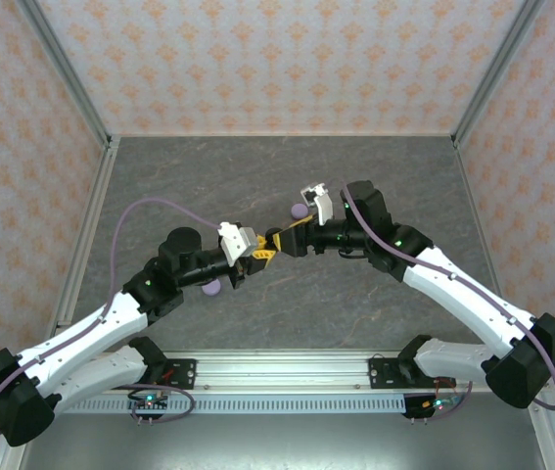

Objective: Insert the wireless bluetooth earbuds into the charging case

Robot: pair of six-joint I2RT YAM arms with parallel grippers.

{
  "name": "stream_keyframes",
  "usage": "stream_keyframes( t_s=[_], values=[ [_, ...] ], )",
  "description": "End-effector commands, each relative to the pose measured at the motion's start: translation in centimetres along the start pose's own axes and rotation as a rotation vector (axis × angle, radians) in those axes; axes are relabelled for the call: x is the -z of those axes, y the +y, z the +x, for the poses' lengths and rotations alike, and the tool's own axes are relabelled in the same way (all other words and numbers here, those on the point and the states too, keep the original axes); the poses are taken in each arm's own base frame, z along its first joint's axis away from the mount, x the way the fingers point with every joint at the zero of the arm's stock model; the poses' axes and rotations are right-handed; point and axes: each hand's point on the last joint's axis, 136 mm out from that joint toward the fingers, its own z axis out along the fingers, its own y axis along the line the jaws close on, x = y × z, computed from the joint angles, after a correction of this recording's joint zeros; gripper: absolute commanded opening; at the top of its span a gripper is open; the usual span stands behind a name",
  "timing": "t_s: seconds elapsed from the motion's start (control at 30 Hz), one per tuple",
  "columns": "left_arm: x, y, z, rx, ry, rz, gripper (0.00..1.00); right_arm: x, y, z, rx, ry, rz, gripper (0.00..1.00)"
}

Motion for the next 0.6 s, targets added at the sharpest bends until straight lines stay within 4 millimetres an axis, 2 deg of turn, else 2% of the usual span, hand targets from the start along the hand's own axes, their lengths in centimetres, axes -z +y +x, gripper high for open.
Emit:
stream_keyframes(
  t_s=[0.0,0.17,0.33,0.57],
  values=[
    [0.3,0.1,-2.7,-0.018,-0.074,-0.012,0.0,0.1,-0.6,0.3,0.01,0.006,0.032,0.7],
    [0.3,0.1,-2.7,-0.019,-0.073,-0.015,0.0,0.2,-0.9,0.6,0.012,0.016,0.046,0.68],
    [0.3,0.2,-2.6,-0.017,-0.071,-0.015,0.0,0.7,-0.2,0.2,0.022,-0.005,0.028,0.69],
    [0.2,0.1,-2.6,-0.009,-0.076,-0.008,0.0,2.1,1.9,-1.5,0.031,-0.094,-0.069,0.82]
  ],
)
